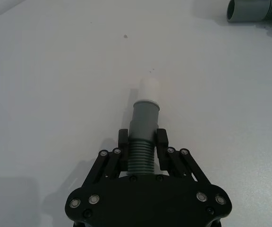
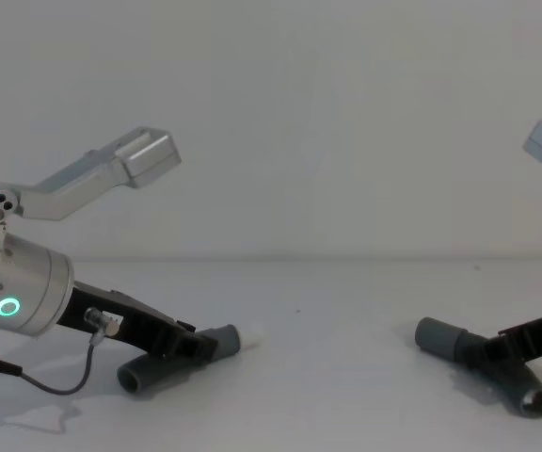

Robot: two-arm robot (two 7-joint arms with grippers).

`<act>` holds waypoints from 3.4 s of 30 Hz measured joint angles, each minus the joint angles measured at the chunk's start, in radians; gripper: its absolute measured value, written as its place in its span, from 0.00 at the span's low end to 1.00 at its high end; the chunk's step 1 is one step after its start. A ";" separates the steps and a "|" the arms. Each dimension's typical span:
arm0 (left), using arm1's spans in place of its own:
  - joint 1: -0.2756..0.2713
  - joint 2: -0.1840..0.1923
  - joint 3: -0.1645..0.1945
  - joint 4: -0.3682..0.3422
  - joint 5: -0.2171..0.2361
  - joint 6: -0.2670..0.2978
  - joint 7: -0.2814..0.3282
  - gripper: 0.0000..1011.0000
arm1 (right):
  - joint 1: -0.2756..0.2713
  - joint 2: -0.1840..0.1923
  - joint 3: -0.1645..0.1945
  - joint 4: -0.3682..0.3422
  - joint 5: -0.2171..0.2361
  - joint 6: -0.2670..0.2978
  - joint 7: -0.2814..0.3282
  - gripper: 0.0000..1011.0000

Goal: Use both hands to pick up one end of the pipe from the table, align the ends, and insert them.

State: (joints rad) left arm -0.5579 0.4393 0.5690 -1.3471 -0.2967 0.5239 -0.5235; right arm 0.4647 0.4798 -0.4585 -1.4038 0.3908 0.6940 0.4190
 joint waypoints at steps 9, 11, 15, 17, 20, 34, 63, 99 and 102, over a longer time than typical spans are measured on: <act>0.000 0.000 0.000 0.000 0.000 0.000 0.000 0.33 | 0.000 0.000 0.000 0.000 -0.001 -0.001 0.000 0.26; 0.000 0.000 0.000 0.000 0.000 0.000 0.000 0.33 | 0.000 0.000 -0.001 -0.001 -0.001 -0.002 0.000 0.26; 0.002 0.002 -0.001 -0.003 0.000 -0.003 0.000 0.33 | 0.001 0.002 -0.003 -0.004 -0.005 -0.017 0.001 0.26; 0.003 0.003 -0.001 -0.005 0.001 -0.008 0.000 0.33 | 0.001 0.004 -0.005 -0.008 -0.010 -0.033 0.004 0.26; 0.007 0.008 -0.005 -0.015 0.003 -0.025 0.001 0.33 | 0.002 0.007 -0.006 -0.012 -0.015 -0.049 0.007 0.26; 0.021 0.045 -0.022 -0.071 0.020 -0.154 -0.025 0.33 | 0.015 0.071 -0.031 -0.053 -0.050 -0.206 0.099 0.26; -0.068 0.129 0.057 -0.059 0.015 -0.276 -0.277 0.33 | 0.068 0.191 -0.143 -0.119 -0.093 -0.366 0.329 0.26; -0.134 0.135 0.139 -0.042 0.014 -0.340 -0.382 0.33 | 0.139 0.176 -0.216 -0.058 -0.084 -0.386 0.402 0.26; -0.136 0.135 0.143 -0.041 0.014 -0.340 -0.382 0.33 | 0.141 0.176 -0.218 -0.055 -0.081 -0.388 0.403 0.26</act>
State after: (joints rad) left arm -0.6942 0.5742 0.7122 -1.3885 -0.2823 0.1838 -0.9057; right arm 0.6053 0.6560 -0.6763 -1.4588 0.3101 0.3063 0.8225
